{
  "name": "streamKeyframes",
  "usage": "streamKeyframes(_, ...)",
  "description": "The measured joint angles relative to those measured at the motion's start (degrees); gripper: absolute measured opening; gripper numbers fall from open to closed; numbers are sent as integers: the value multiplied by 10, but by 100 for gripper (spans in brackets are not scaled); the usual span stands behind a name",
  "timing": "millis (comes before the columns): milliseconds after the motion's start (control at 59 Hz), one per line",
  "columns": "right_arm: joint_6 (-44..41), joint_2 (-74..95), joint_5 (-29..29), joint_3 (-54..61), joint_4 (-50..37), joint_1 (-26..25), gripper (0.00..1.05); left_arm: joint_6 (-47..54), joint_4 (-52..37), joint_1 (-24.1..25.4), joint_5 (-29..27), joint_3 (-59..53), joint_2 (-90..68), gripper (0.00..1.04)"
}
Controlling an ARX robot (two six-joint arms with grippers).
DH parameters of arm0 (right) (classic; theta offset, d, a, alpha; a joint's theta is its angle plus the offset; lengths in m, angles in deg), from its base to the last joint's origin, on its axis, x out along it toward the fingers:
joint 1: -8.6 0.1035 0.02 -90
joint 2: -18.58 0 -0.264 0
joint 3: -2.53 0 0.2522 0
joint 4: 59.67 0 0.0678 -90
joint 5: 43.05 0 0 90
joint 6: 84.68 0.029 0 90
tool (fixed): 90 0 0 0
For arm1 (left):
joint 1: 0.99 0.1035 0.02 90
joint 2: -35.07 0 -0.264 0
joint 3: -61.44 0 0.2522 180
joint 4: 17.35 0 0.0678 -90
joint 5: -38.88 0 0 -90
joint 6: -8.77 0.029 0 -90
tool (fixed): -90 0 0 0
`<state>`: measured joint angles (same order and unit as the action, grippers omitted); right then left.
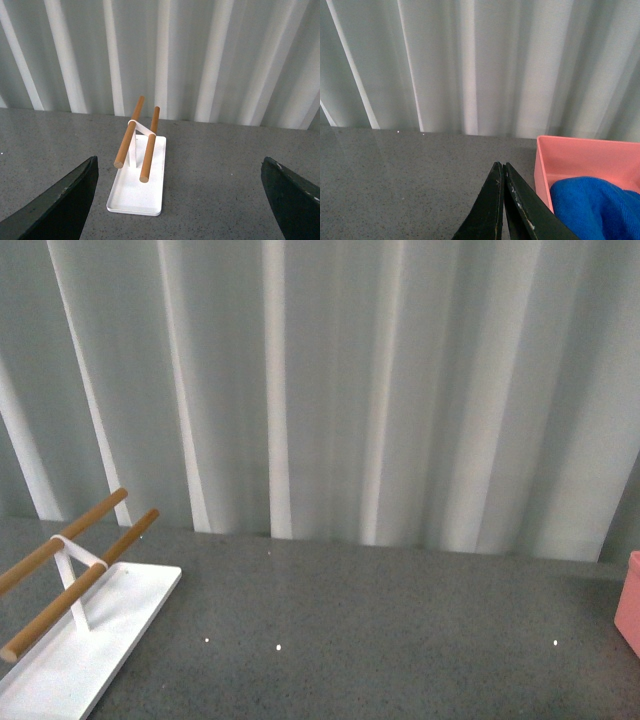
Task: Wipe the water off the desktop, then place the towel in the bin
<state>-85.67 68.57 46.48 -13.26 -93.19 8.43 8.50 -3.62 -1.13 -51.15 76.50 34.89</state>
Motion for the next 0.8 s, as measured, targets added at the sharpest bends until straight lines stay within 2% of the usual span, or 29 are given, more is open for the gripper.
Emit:
streamKeyframes(475, 0, -213, 2, 6, 189, 0, 3, 0, 0, 0, 0, 0, 0, 98)
streamKeyframes(797, 3, -309, 2, 7, 280, 0, 3, 0, 0, 0, 0, 0, 0, 98)
